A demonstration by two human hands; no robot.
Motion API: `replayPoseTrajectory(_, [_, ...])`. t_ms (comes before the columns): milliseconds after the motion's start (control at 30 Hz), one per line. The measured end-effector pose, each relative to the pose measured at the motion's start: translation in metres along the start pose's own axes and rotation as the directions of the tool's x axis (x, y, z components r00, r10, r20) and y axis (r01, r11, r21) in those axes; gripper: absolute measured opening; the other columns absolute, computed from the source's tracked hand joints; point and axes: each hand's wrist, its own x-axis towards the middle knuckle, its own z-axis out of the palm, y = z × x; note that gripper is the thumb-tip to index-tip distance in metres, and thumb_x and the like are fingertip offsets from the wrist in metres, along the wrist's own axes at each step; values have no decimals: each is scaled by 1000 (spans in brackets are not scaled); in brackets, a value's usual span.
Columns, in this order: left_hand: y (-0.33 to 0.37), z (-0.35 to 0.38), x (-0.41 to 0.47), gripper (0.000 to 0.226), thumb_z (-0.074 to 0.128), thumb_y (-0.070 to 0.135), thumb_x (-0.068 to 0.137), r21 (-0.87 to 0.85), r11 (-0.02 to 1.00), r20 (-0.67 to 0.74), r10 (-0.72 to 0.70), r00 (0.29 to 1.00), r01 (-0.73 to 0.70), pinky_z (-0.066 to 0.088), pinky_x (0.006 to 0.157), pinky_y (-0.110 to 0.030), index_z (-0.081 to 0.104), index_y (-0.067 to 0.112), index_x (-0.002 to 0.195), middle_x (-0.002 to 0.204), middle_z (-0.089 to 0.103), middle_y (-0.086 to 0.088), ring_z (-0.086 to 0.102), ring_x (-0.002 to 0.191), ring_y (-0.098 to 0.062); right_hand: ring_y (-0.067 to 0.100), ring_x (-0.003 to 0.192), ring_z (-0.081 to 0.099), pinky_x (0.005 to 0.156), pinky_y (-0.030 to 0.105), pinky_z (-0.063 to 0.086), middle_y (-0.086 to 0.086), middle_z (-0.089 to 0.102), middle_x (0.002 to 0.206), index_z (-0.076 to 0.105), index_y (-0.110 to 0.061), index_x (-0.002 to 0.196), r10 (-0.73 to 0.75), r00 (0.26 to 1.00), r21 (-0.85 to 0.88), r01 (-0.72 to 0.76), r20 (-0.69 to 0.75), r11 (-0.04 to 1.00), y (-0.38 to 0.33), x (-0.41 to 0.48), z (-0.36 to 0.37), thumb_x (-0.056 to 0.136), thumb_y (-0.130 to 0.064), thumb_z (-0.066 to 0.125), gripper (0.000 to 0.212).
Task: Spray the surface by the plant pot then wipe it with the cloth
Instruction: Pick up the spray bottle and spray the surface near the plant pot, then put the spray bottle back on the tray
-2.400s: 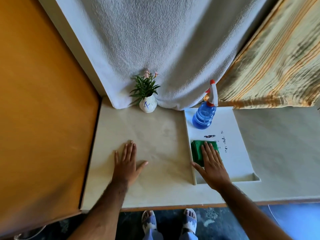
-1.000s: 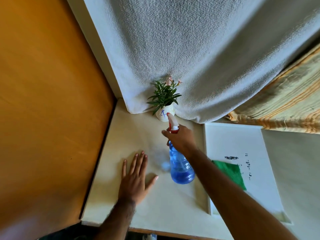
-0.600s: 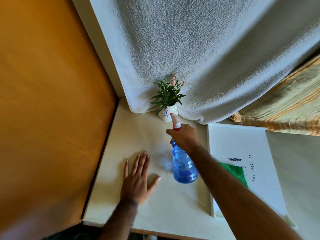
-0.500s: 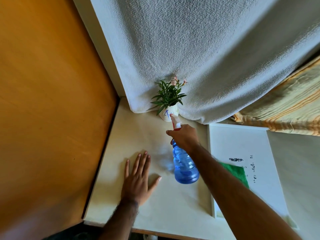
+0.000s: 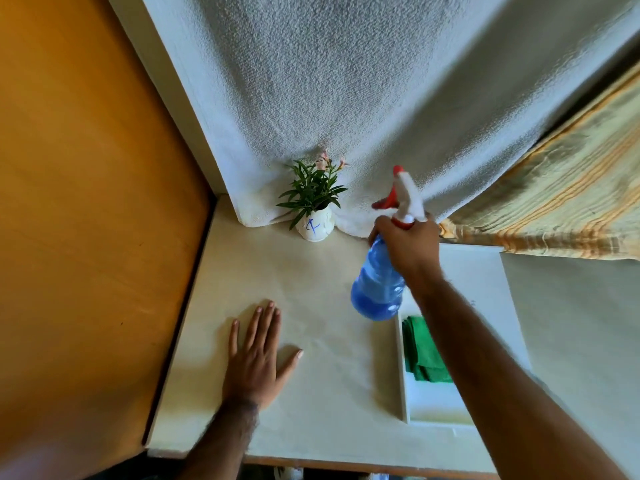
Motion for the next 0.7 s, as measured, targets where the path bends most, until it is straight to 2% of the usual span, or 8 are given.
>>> replayPoseTrajectory(100, [1,1,1,93,42,72,94,-3,1000,-1,7,1000,-7,34,123,-66,30,12,164,173,30,-8,31,159,-27,-1,58,67,60,15,53,-17,75,71,76,-23,94,-154,982,-10,154,-106,988,3,16,-36,70,-8,66,29])
replayPoseTrajectory(200, [2,1,2,93,41,72,94,-7,1000,7,7,1000,-7,34,123,-67,30,12,164,173,30,-8,31,159,-27,-3,57,66,61,21,54,-19,72,65,75,-23,99,-199,960,-62,190,-197,980,25,32,-64,73,-13,65,30])
replayPoseTrajectory(300, [3,1,2,92,40,72,95,-12,1000,17,8,1000,-8,35,122,-67,30,12,164,173,31,-8,32,158,-28,0,53,59,57,30,52,-16,66,61,71,-41,95,-230,929,-163,189,-289,968,50,44,-82,75,-18,64,32])
replayPoseTrajectory(400, [3,2,3,93,39,73,95,-9,1000,30,4,1000,-3,34,123,-67,27,13,165,174,30,-8,31,159,-27,22,64,69,62,40,59,-1,71,80,70,-33,103,-283,923,-191,239,-259,952,76,56,-91,77,-11,63,35])
replayPoseTrajectory(433, [2,3,3,93,38,73,95,-7,1000,38,1,999,-1,32,124,-67,26,14,165,174,29,-8,30,159,-27,22,64,69,63,38,58,1,72,81,70,-31,105,-281,927,-191,237,-249,953,84,58,-93,77,-10,63,36])
replayPoseTrajectory(500, [1,3,3,93,34,75,96,-7,1000,55,1,998,0,30,125,-66,23,14,166,175,26,-7,28,160,-26,10,60,65,60,28,54,-6,71,75,72,-32,104,-247,944,-168,213,-219,963,93,56,-93,77,-11,64,35])
replayPoseTrajectory(600, [-1,4,4,93,25,77,97,-3,1000,75,-1,997,1,28,126,-66,17,16,167,176,23,-6,24,161,-25,-5,51,55,52,15,44,-16,66,61,69,-34,83,-213,958,-112,194,-192,975,103,53,-93,76,-13,66,22])
replayPoseTrajectory(700, [-1,4,4,94,21,79,97,5,1000,87,-6,996,6,27,127,-66,14,17,168,177,21,-6,23,162,-26,-8,45,50,50,5,39,-24,60,53,60,-41,72,-192,965,-79,180,-178,980,102,53,-94,76,-12,68,31])
